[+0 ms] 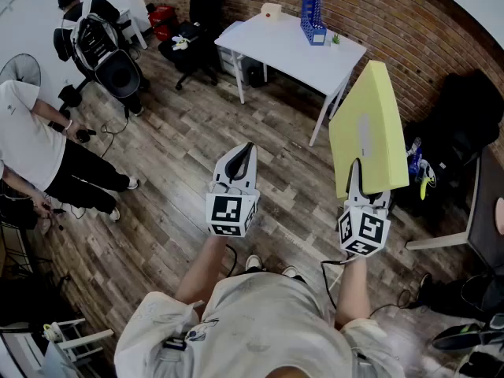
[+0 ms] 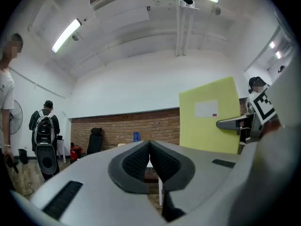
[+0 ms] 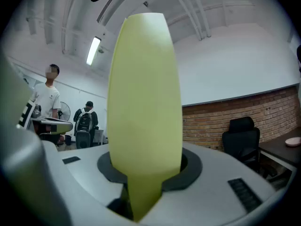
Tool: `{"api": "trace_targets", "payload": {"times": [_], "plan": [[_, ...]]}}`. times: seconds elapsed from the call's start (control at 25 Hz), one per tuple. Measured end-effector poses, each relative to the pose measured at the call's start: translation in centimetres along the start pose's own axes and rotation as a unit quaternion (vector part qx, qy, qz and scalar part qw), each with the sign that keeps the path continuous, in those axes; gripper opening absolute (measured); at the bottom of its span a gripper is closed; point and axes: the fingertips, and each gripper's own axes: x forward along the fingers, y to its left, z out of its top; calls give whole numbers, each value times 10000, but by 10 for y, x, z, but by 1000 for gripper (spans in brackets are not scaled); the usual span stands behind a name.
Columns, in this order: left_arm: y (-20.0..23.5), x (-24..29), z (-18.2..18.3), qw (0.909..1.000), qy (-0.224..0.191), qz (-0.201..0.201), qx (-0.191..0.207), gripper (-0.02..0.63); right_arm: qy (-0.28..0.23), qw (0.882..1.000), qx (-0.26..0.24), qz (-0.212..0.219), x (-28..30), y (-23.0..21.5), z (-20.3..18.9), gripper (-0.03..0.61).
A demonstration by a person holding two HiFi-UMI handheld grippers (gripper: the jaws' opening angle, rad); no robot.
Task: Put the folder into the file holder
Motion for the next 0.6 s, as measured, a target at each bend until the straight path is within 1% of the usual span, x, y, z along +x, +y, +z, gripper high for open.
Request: {"api": "trace_targets", "payload": {"times": [0.6], "plan": [[27, -10, -9, 9998, 36, 135, -126, 15, 81, 9999, -54, 88, 4, 25, -7, 157]]}}
